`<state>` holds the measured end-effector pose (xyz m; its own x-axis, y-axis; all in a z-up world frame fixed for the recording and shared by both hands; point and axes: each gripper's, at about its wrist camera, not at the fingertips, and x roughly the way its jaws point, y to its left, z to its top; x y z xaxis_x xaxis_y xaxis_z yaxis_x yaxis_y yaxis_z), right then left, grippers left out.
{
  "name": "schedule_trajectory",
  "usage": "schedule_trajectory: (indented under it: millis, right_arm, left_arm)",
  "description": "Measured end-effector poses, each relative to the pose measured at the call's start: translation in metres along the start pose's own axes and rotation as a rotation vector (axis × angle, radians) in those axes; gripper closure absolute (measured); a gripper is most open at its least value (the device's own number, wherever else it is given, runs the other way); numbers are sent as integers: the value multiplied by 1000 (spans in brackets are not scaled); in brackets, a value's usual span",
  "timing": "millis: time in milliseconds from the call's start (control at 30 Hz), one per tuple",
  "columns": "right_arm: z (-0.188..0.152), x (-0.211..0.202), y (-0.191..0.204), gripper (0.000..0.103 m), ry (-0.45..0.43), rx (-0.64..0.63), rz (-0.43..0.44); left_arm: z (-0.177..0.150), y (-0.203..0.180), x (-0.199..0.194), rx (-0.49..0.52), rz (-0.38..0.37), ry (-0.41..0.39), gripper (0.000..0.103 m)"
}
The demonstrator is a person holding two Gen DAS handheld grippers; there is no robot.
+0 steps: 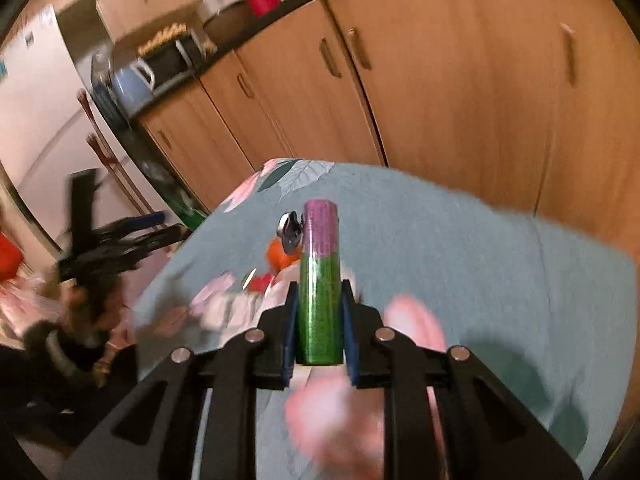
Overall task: Collect trash
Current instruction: 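Grasp the green lighter with the right gripper while the left gripper grasps the white tissue, then carry the lighter and tissue over the black bin and release them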
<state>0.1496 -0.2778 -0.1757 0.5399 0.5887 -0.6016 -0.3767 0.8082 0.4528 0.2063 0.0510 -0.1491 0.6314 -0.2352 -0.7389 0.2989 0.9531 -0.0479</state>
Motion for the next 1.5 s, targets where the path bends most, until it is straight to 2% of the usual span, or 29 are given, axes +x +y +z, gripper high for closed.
schedule_trajectory:
  millis: [100, 167, 233, 300, 400, 467, 500, 533, 567, 700, 767, 967, 1033, 1100, 1133, 1267, 1400, 1500]
  right_arm:
    - [-33, -33, -13, 83, -28, 69, -6]
    - [-54, -52, -22, 83, -51, 112, -18]
    - [-70, -71, -28, 83, -75, 141, -31]
    - [-83, -82, -29, 83, -100, 154, -36]
    - [-96, -95, -31, 83, -132, 172, -29]
    - [-100, -98, -34, 83, -145, 179, -21]
    - [-102, -102, -35, 83, -158, 183, -17]
    - [-102, -104, -39, 83, -166, 188, -16]
    - [-105, -107, -41, 83, -176, 193, -13]
    - [-112, -115, -47, 83, -214, 211, 4]
    - [-114, -118, -48, 83, -224, 209, 3]
    - [-125, -139, -52, 83, -266, 224, -15]
    - [-131, -147, -54, 83, -276, 231, -26]
    - [-136, -150, -57, 83, -270, 239, -47]
    - [-140, -152, -61, 83, -261, 249, -64]
    - [-151, -166, -72, 83, -263, 285, -110]
    - [-160, -179, -78, 83, -258, 301, -143]
    - [-161, -184, -77, 83, -244, 285, -176]
  left_arm:
    - [4, -37, 10, 49, -95, 28, 8]
    - [4, -77, 18, 135, -130, 30, 8]
    - [2, -113, 31, 231, -126, 43, 8]
    - [-2, -142, 53, 296, -83, 80, 8]
    - [-6, -162, 75, 345, -28, 111, 8]
    - [-8, -168, 82, 350, -52, 133, 11]
    - [-9, -170, 85, 352, -60, 144, 36]
    - [-11, -171, 88, 351, -70, 167, 85]
    - [-12, -171, 91, 345, -79, 184, 96]
    - [-11, -167, 84, 286, -116, 171, 99]
    - [-5, -162, 74, 247, -159, 150, 99]
    - [30, -139, 13, 90, -463, 25, 98]
    - [40, -137, -4, 57, -535, -10, 98]
    - [42, -146, -10, 92, -499, -39, 98]
    - [38, -160, -9, 139, -446, -42, 98]
    - [10, -216, 2, 276, -359, 2, 98]
    - [-10, -263, 13, 357, -345, 24, 97]
    - [-18, -294, 9, 391, -289, 3, 97]
